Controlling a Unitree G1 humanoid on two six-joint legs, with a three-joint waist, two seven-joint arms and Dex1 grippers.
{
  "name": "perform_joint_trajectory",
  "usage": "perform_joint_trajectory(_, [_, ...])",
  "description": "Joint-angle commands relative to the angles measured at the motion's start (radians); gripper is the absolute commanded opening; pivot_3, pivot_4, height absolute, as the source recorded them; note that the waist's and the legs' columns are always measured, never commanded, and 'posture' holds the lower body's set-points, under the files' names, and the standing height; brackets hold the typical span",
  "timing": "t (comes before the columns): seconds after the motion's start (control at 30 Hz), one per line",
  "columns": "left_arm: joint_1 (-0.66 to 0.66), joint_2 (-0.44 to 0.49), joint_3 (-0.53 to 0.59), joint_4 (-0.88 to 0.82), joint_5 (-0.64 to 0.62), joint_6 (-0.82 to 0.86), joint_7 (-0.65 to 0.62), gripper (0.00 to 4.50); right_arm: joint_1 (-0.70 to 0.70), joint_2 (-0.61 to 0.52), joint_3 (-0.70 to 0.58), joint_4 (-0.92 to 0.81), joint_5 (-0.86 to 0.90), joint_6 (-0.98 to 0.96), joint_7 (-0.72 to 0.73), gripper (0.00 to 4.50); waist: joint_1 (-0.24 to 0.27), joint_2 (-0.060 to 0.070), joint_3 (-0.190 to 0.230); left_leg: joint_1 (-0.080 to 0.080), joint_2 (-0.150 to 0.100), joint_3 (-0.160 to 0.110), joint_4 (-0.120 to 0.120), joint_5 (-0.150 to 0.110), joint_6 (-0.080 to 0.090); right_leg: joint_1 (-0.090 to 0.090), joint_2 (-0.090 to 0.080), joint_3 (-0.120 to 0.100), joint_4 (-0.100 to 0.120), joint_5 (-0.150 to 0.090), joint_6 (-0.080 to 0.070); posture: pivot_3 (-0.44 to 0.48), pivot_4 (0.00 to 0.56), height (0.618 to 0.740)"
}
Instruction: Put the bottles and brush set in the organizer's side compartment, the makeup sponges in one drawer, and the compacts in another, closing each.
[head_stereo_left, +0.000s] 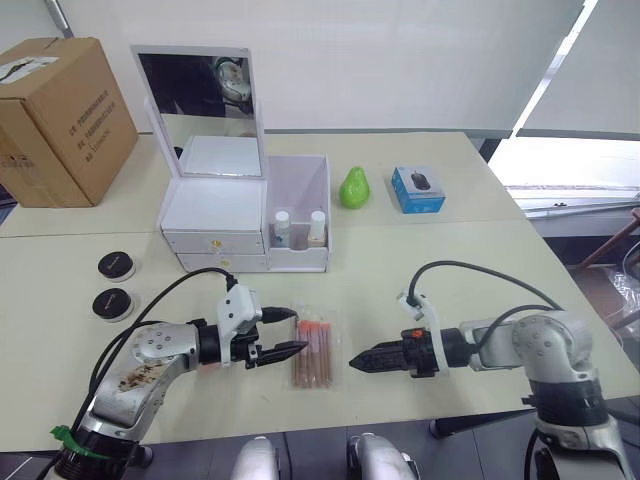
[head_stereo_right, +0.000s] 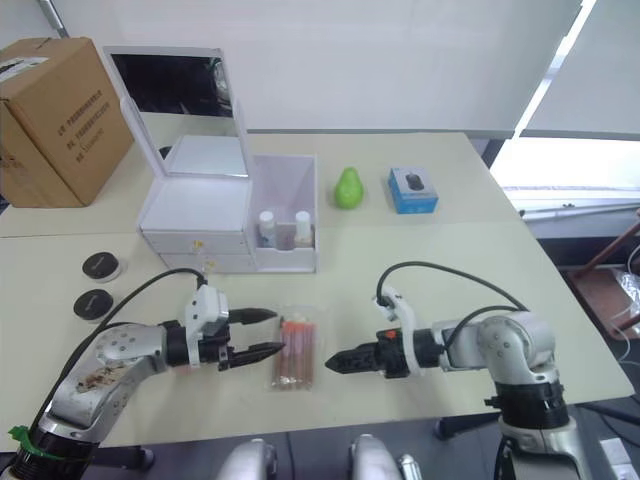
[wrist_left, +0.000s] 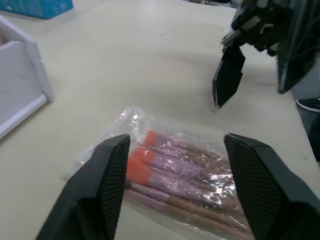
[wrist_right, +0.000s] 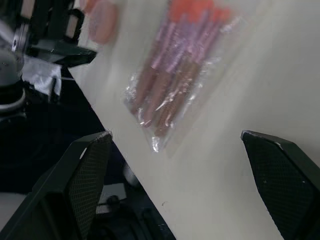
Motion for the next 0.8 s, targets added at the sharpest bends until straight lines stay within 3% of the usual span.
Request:
perform_joint_trajectory(0.03, [-0.010, 0.004, -0.022, 0.019, 0.019, -0.023, -0.029, 1.75, -0.040, 0.049, -0.023, 0.124, 0.046, 0.008, -0.099, 4.50, -0.004, -0.001, -0.001, 0.001, 0.000, -0.001, 0.000, 0.000, 0.000, 0.000, 0.001, 0.000, 0.000, 0.000, 0.000, 0.000, 0.150, 0.730])
perform_joint_trajectory(0.2, [-0.037, -0.017, -0.068, 0.090, 0.093, -0.048, -0.014, 0.09, -0.081, 0.160, -0.026, 0.240, 0.113, 0.008, -0.215, 4.50, -0.018, 0.000, -0.001, 0.003, 0.000, -0.004, -0.001, 0.000, 0.001, 0.002, 0.003, 0.000, 0.001, 0.000, 0.000, 0.000, 0.150, 0.730])
perform_joint_trajectory(0.47, [-0.010, -0.008, -0.123, 0.111, 0.183, -0.068, -0.013, 0.02, -0.151, 0.376, -0.080, 0.369, 0.011, -0.008, -0.350, 4.50, -0.048, 0.004, -0.004, 0.011, 0.002, -0.010, -0.001, -0.011, 0.018, 0.008, 0.015, 0.010, 0.008, -0.001, -0.001, 0.000, 0.150, 0.730])
perform_joint_trajectory(0.63, [-0.002, -0.004, -0.112, 0.096, 0.182, -0.061, -0.017, 0.02, -0.161, 0.400, -0.042, 0.411, -0.104, -0.056, -0.349, 4.50, -0.051, 0.008, -0.004, 0.026, 0.002, -0.011, -0.004, -0.015, 0.025, 0.015, 0.021, 0.015, 0.014, -0.006, -0.005, 0.000, 0.150, 0.730])
perform_joint_trajectory(0.8, [0.006, 0.003, -0.105, 0.090, 0.182, -0.061, -0.021, 0.00, -0.153, 0.391, -0.012, 0.402, -0.154, -0.080, -0.320, 2.81, -0.052, 0.013, -0.008, 0.027, 0.002, -0.014, -0.003, -0.019, 0.031, 0.014, 0.028, 0.022, 0.014, -0.009, -0.010, 0.000, 0.150, 0.730])
